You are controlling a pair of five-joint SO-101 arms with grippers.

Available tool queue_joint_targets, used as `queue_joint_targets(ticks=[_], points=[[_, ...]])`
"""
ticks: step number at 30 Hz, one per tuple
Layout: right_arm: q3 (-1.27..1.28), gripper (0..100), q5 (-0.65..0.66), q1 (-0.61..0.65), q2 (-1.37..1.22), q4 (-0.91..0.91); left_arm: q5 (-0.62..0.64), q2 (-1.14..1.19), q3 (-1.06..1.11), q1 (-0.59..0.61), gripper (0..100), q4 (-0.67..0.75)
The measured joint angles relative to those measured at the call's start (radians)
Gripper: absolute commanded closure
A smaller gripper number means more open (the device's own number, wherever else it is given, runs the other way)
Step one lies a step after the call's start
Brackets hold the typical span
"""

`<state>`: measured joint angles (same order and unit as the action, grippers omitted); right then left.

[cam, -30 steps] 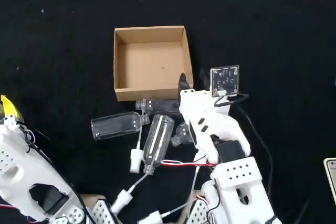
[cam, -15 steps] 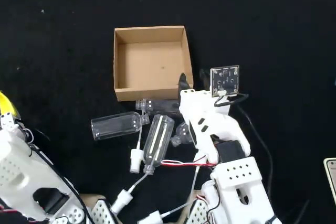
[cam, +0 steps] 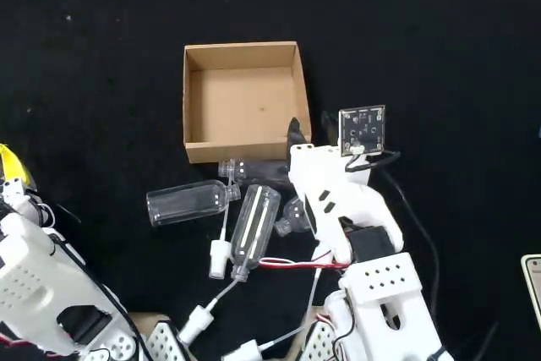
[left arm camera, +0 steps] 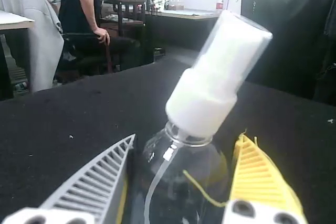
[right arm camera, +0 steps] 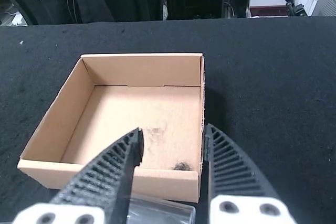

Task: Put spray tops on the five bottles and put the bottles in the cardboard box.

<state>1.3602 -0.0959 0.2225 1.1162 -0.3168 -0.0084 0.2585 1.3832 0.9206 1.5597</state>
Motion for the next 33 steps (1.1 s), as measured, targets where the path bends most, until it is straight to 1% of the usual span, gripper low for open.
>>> queue_joint_targets(ticks=[22, 26, 33], points=[[0.0, 83.3, 0.0, 0.0, 0.0, 0.0, 0.0, -0.003, 0.0, 0.0, 73, 0.0], [0.0, 83.3, 0.0, 0.0, 0.0, 0.0, -0.044, -0.003, 0.0, 0.0, 73, 0.0], [0.0, 83.3, 0.0, 0.0, 0.0, 0.0, -0.058, -0.003, 0.0, 0.0, 74, 0.0]])
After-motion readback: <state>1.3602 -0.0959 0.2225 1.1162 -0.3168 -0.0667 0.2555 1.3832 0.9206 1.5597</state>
